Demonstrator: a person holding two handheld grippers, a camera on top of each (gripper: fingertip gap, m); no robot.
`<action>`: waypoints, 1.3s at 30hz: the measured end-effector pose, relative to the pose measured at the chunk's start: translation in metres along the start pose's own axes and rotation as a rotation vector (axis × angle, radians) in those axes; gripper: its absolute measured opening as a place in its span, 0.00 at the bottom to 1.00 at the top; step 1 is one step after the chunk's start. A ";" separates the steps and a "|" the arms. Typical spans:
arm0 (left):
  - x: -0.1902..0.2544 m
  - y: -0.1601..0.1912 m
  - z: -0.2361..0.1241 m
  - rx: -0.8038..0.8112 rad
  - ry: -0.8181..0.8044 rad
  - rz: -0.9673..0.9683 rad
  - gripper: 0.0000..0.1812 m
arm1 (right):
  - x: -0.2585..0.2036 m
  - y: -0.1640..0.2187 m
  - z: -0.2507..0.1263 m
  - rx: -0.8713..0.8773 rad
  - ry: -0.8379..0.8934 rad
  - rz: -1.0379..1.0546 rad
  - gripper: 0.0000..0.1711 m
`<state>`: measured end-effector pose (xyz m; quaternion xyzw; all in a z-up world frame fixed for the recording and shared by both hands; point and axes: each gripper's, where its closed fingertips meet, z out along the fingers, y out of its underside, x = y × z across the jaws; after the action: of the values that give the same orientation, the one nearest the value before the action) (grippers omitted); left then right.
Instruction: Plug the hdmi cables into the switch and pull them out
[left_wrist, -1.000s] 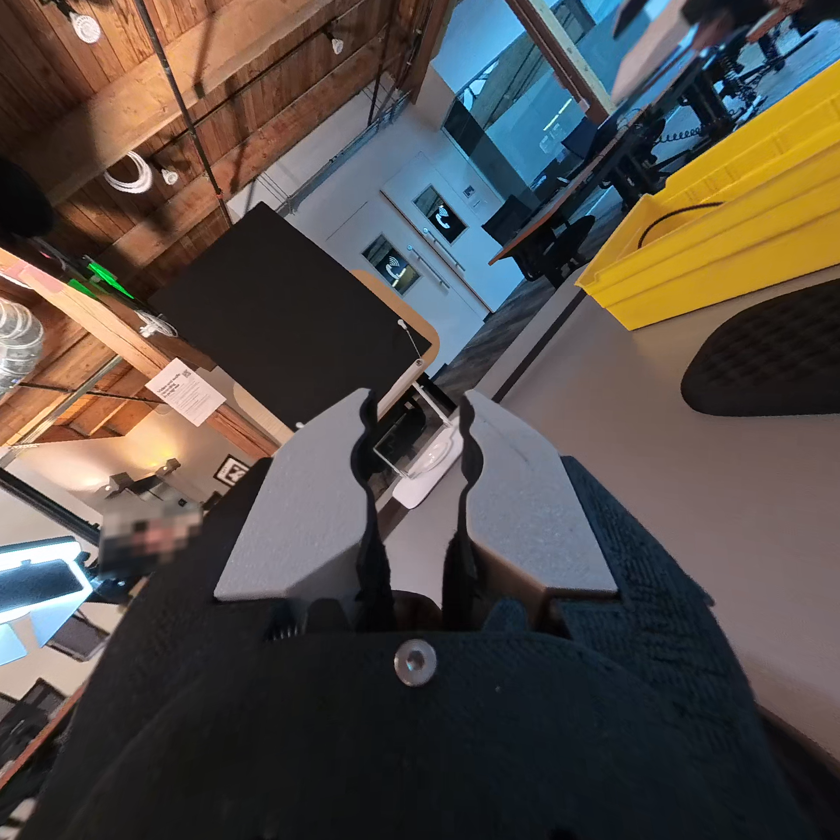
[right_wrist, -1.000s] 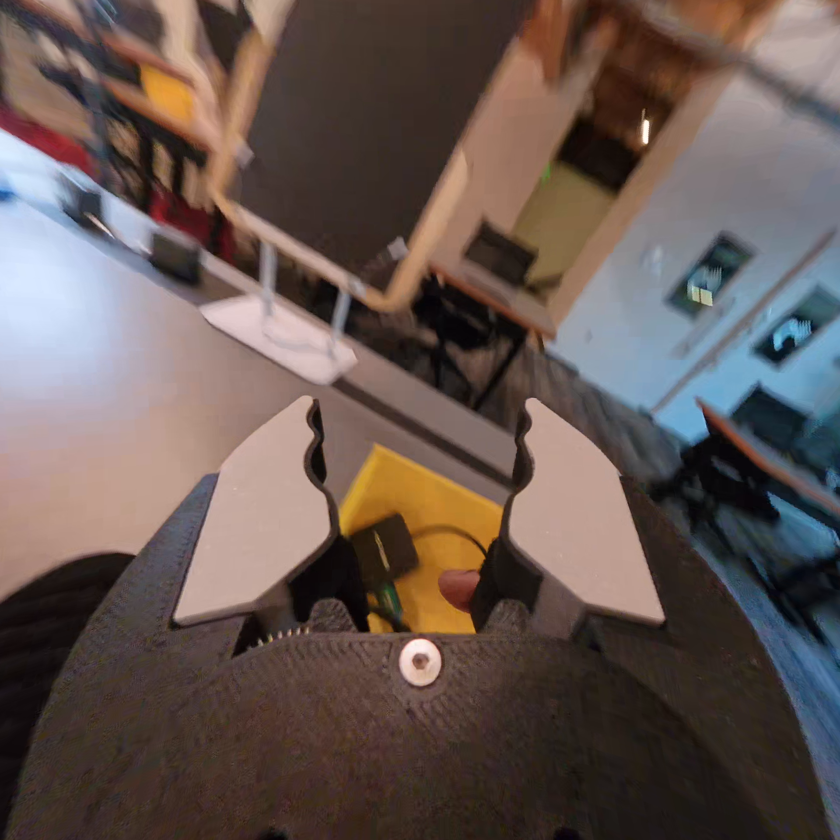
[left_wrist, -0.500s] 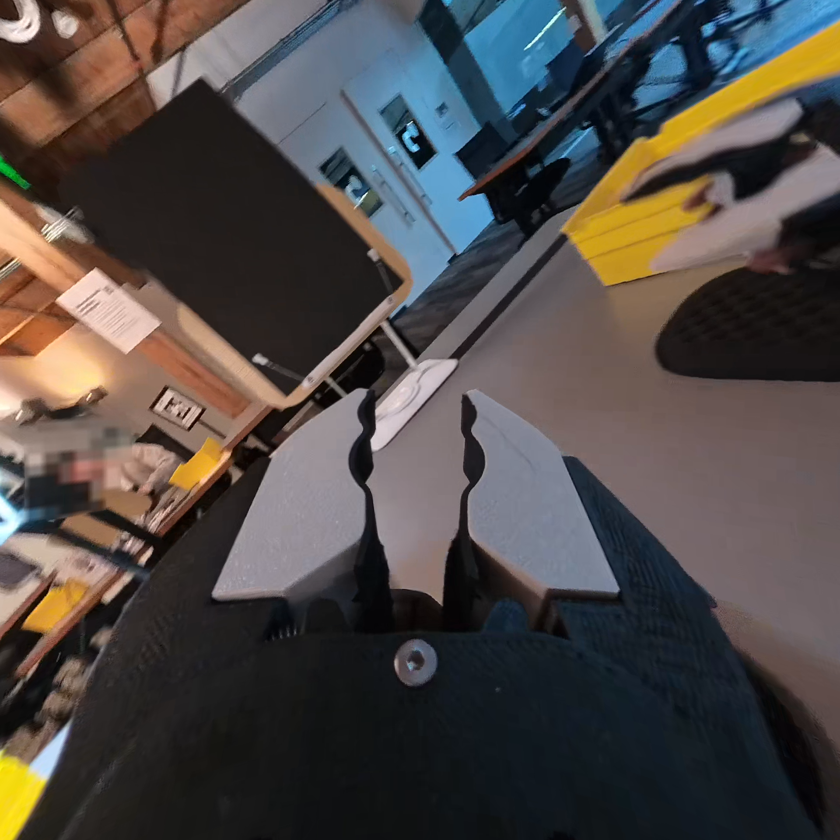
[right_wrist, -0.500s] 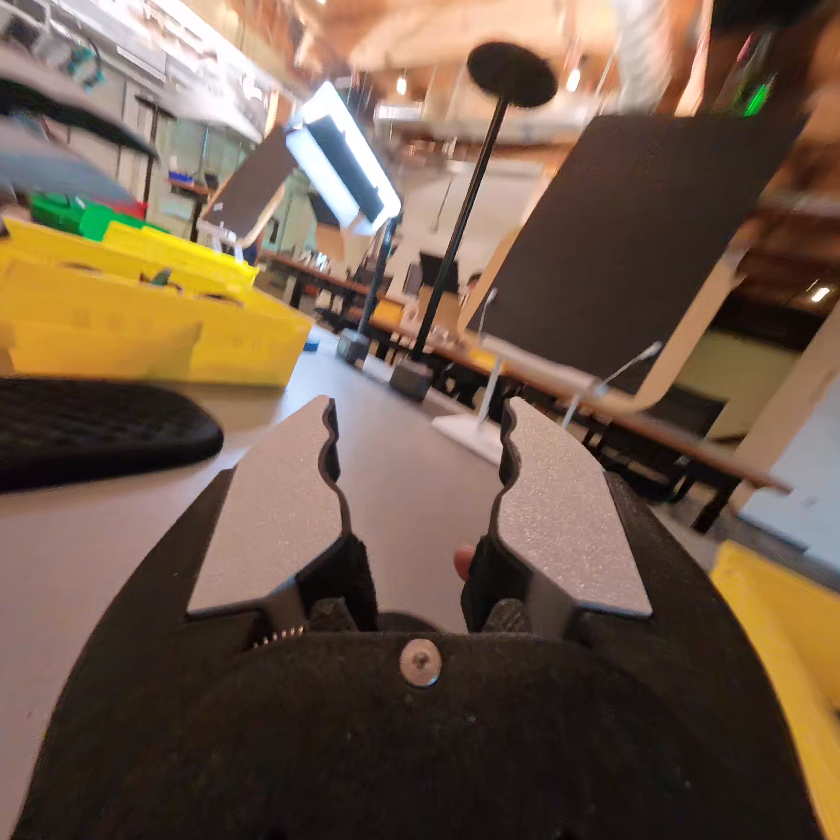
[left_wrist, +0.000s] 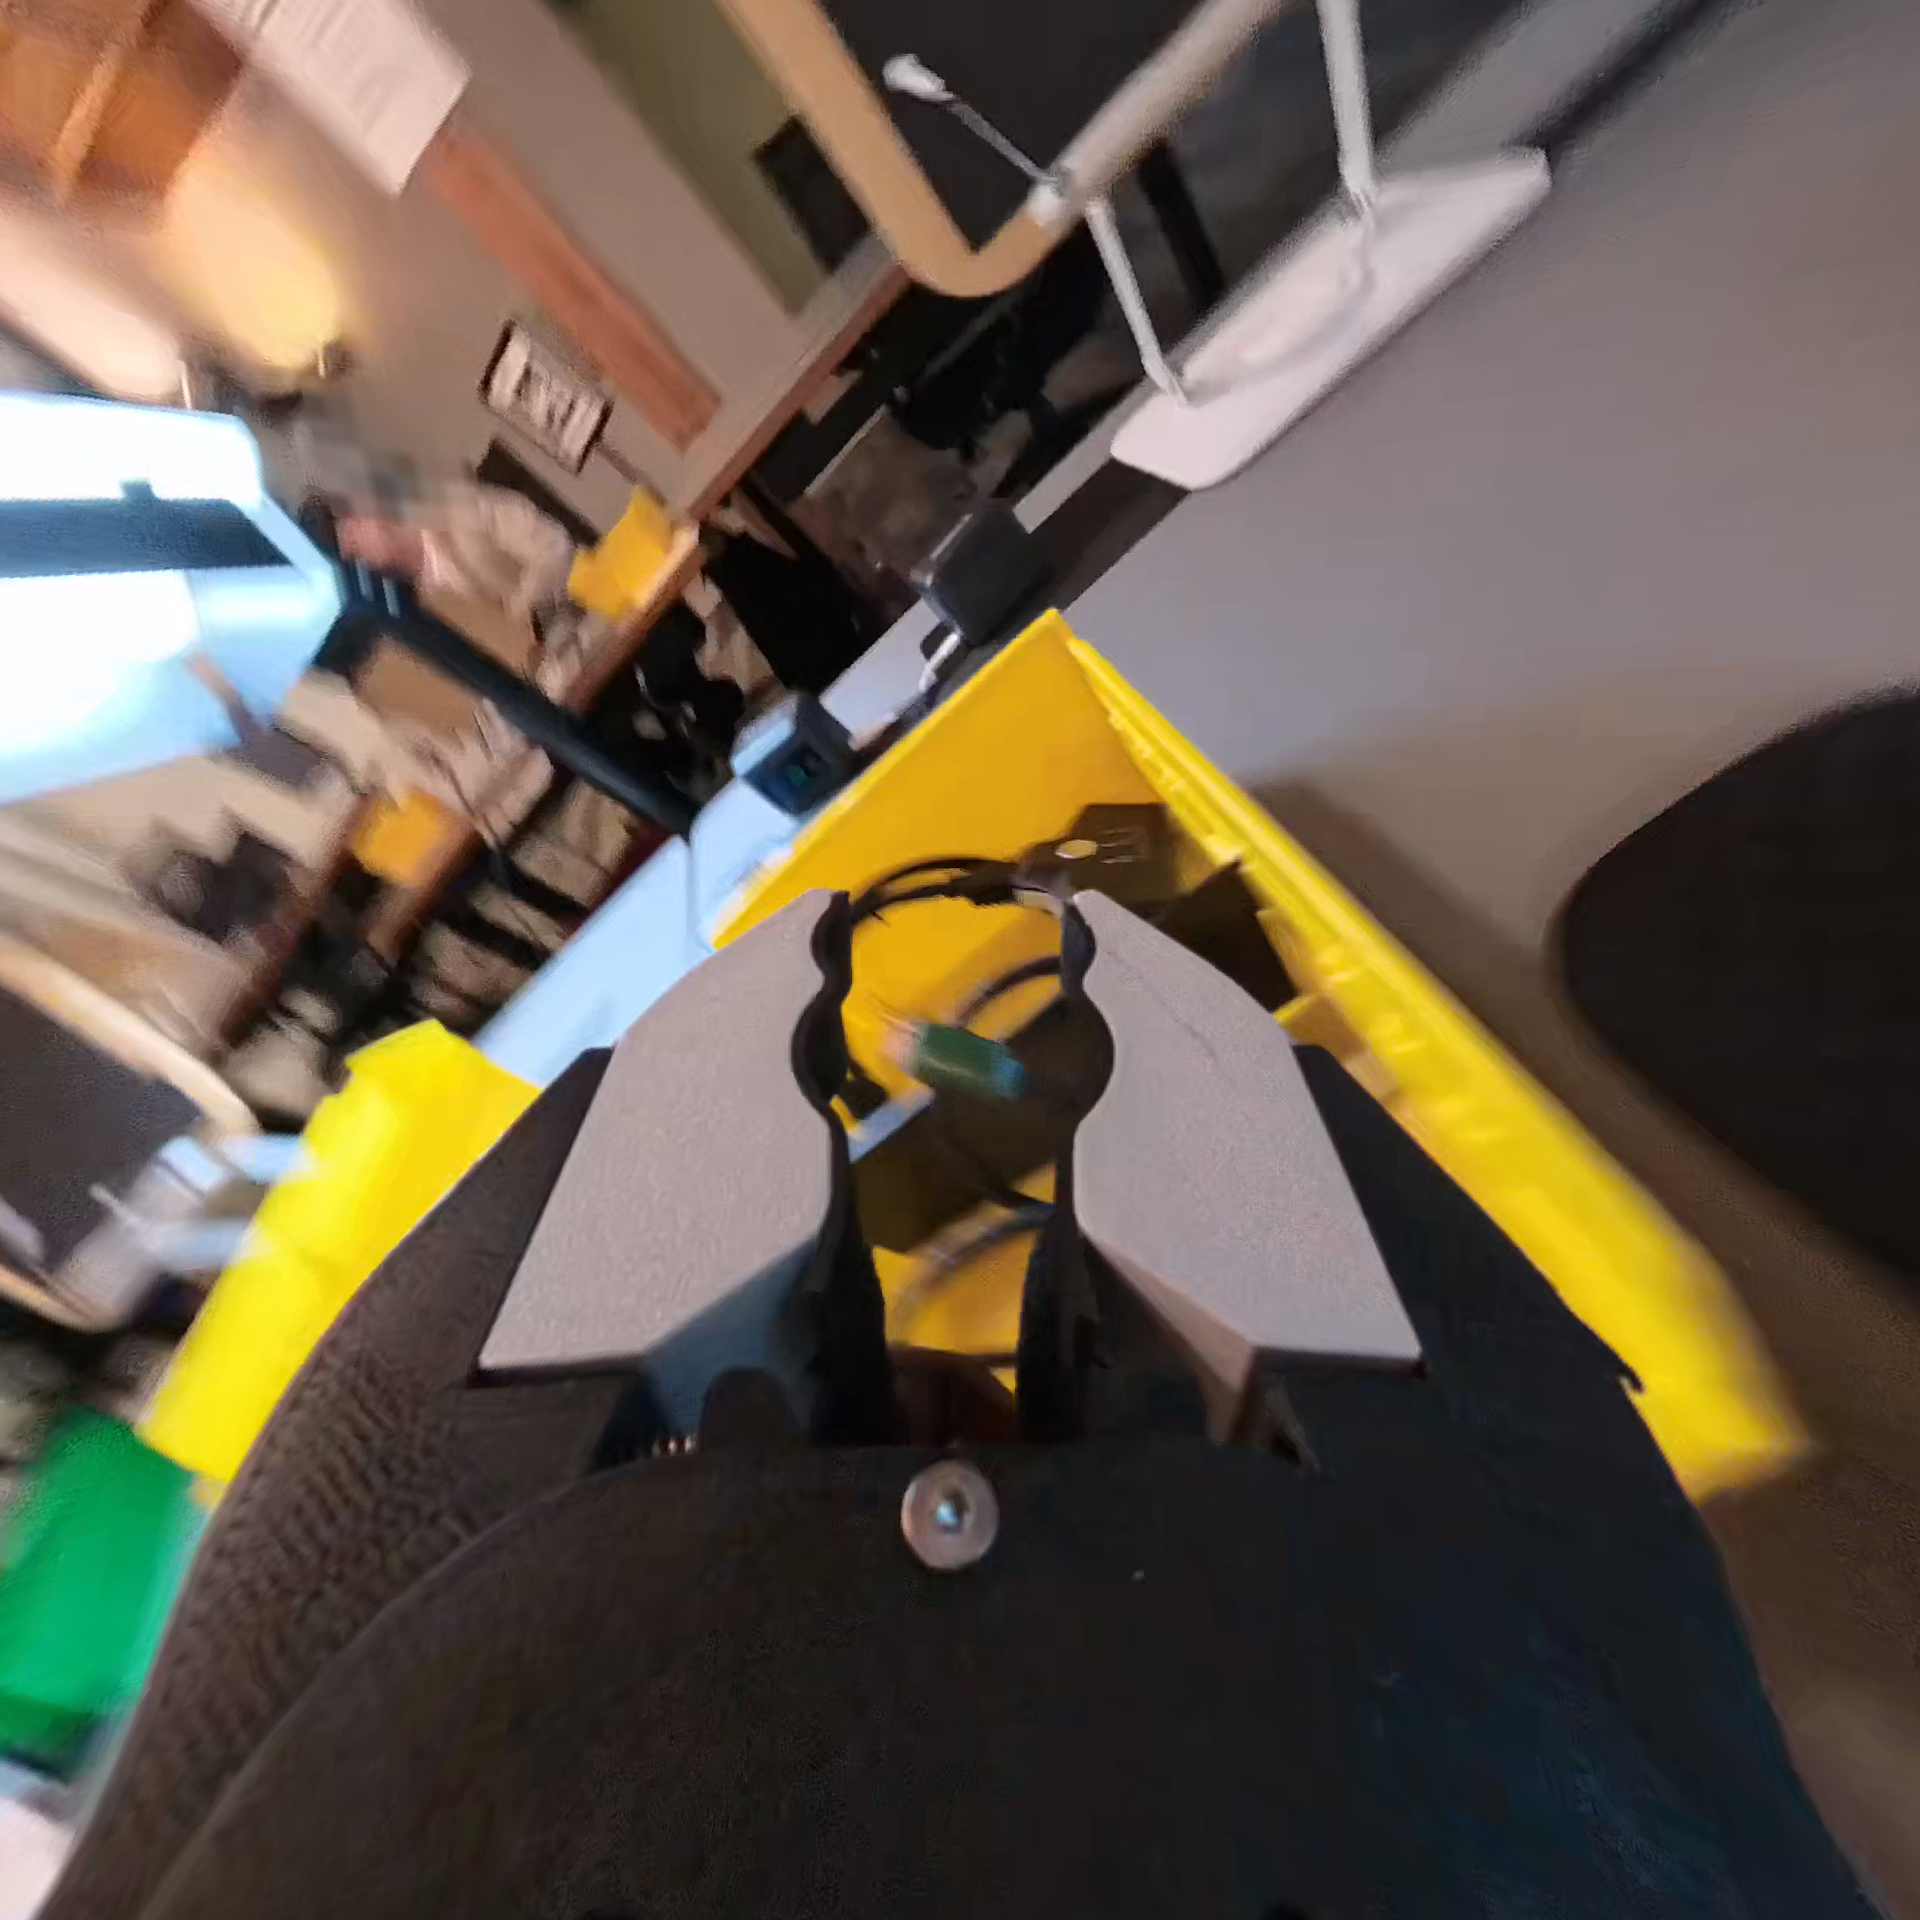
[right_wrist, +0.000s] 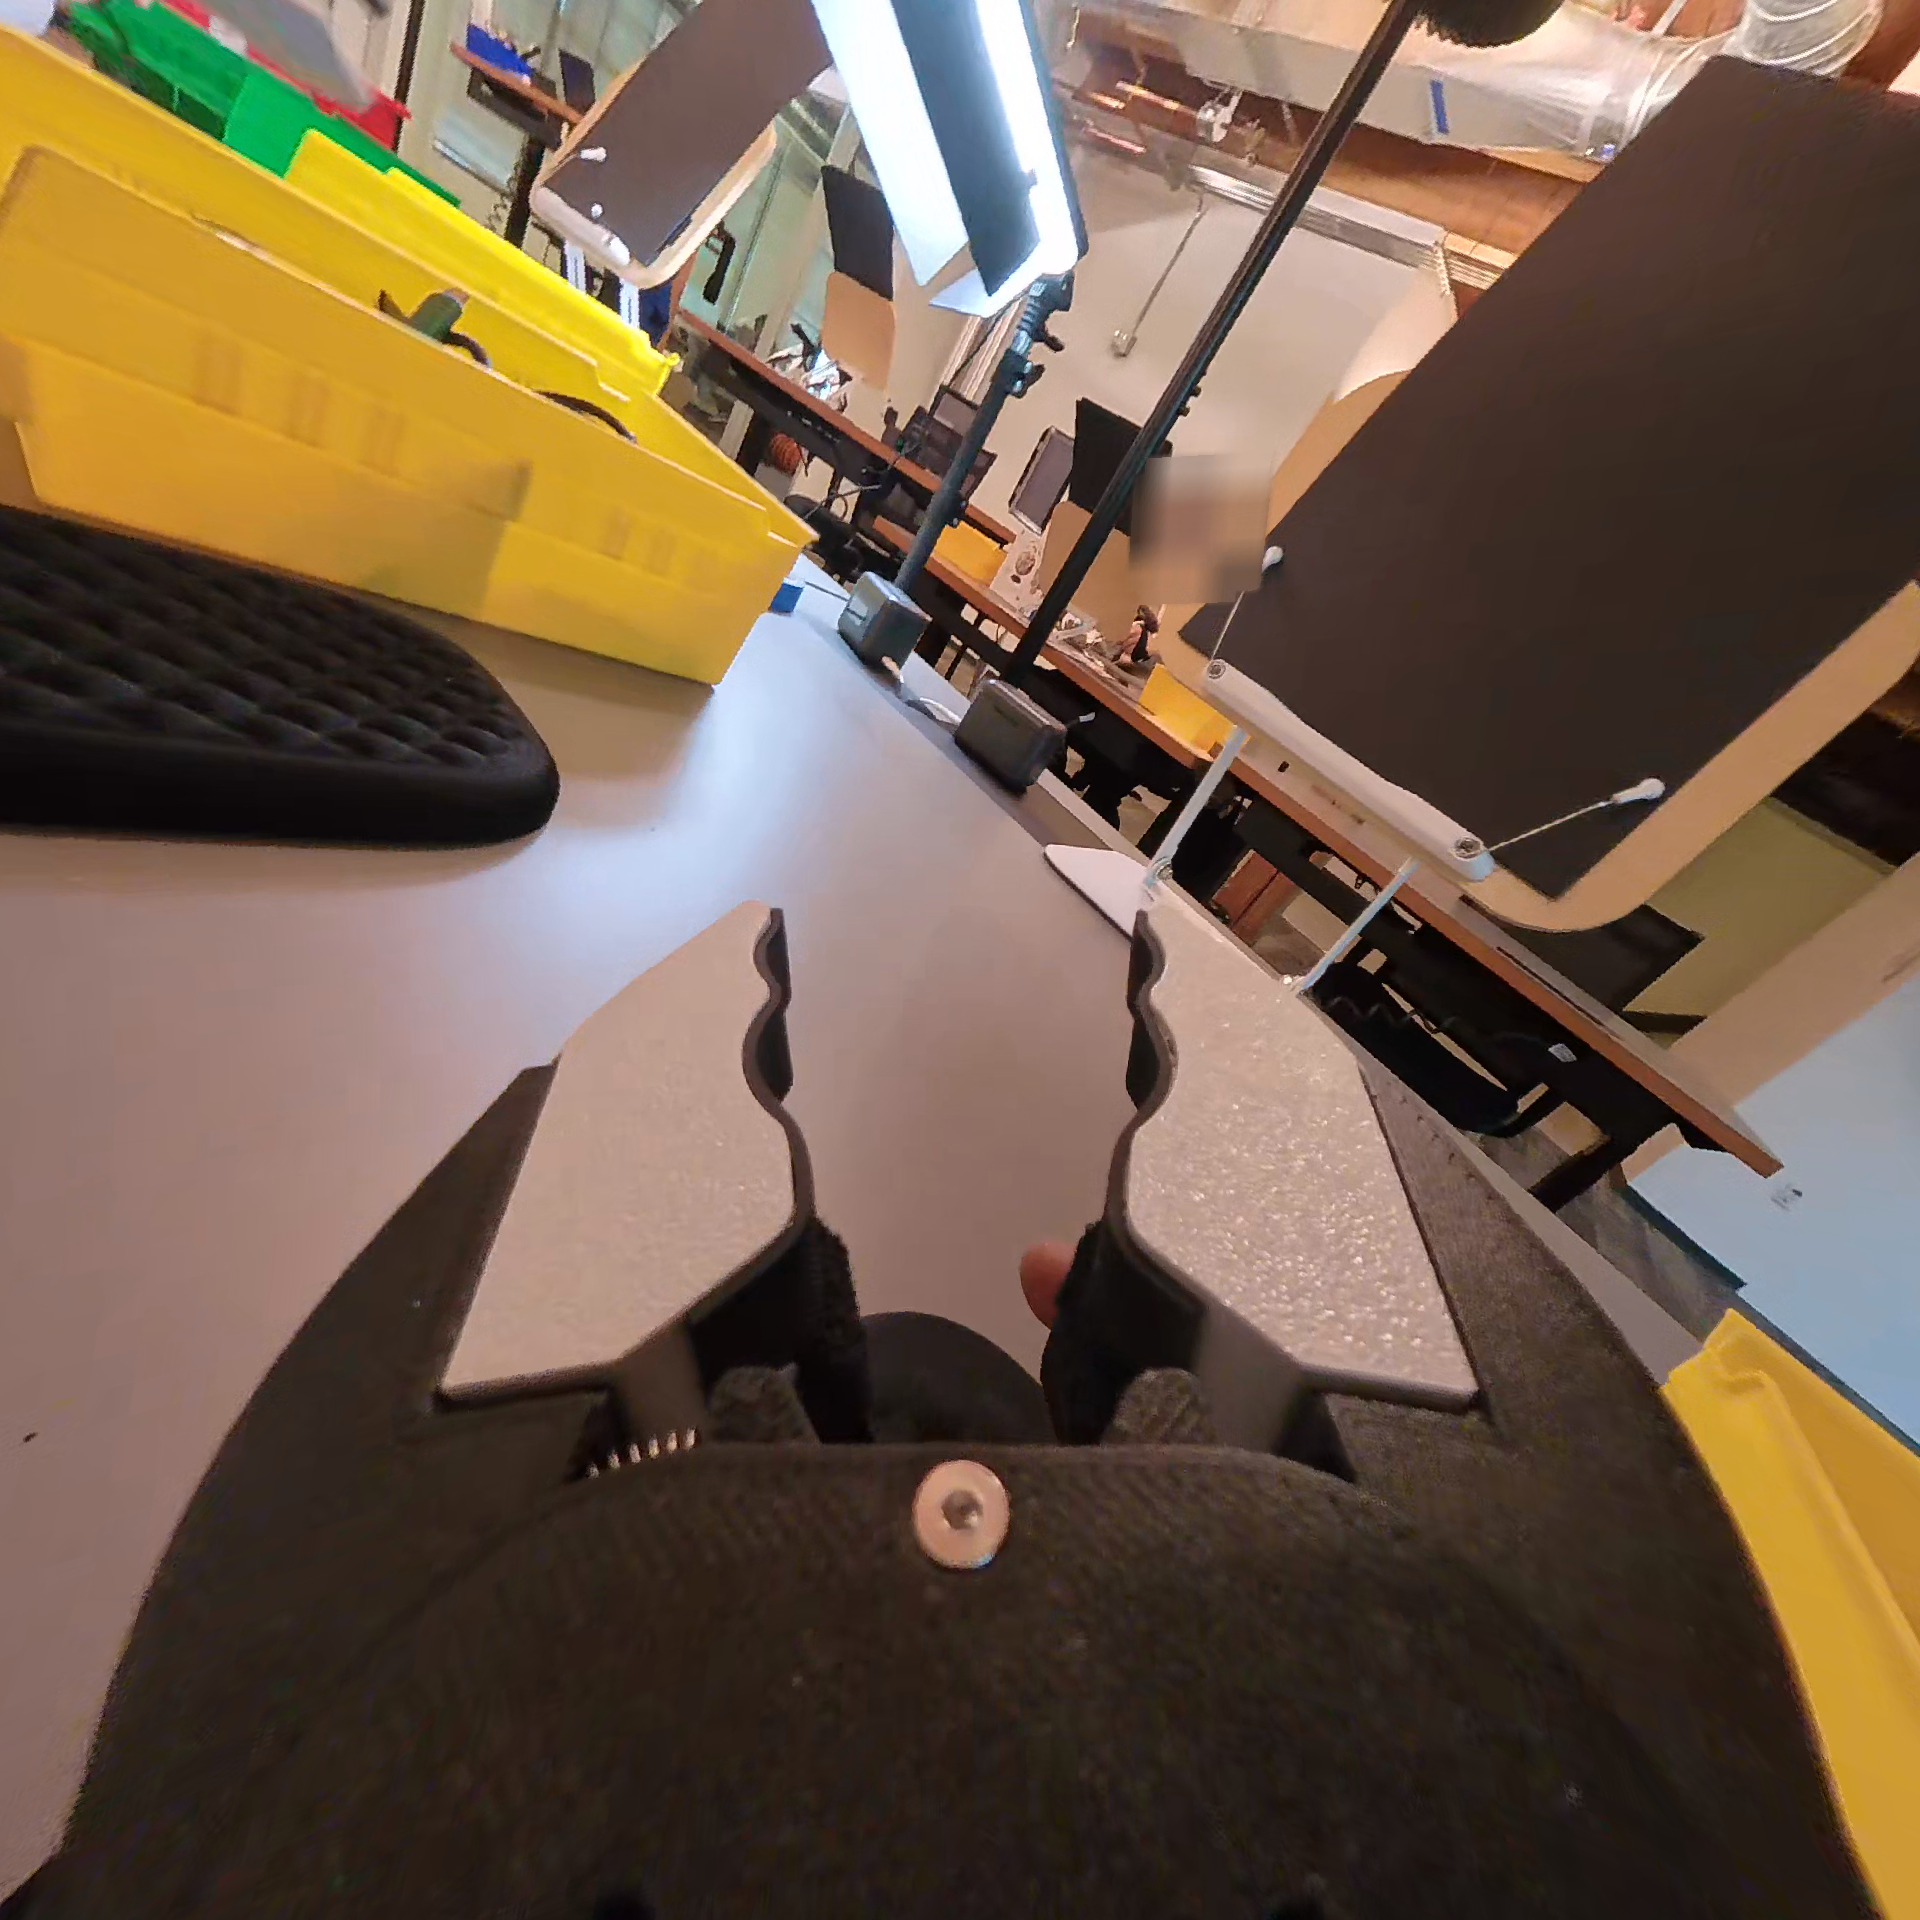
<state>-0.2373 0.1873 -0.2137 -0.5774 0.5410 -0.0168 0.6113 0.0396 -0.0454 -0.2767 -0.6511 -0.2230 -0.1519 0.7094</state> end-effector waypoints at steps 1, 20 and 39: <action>-0.009 -0.004 0.013 0.005 0.014 0.176 0.21 | -0.002 0.001 0.001 -0.010 -0.008 -0.014 0.37; 0.007 0.103 0.179 -0.384 0.545 1.057 0.18 | -0.006 -0.002 -0.002 0.023 -0.022 -0.042 0.36; -0.160 -0.115 0.053 0.295 -0.417 0.506 0.08 | -0.015 0.002 0.001 -0.006 -0.058 -0.102 0.35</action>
<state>-0.1974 0.2888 -0.0409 -0.3215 0.5224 0.1753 0.7701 0.0274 -0.0454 -0.2857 -0.6450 -0.2761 -0.1697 0.6921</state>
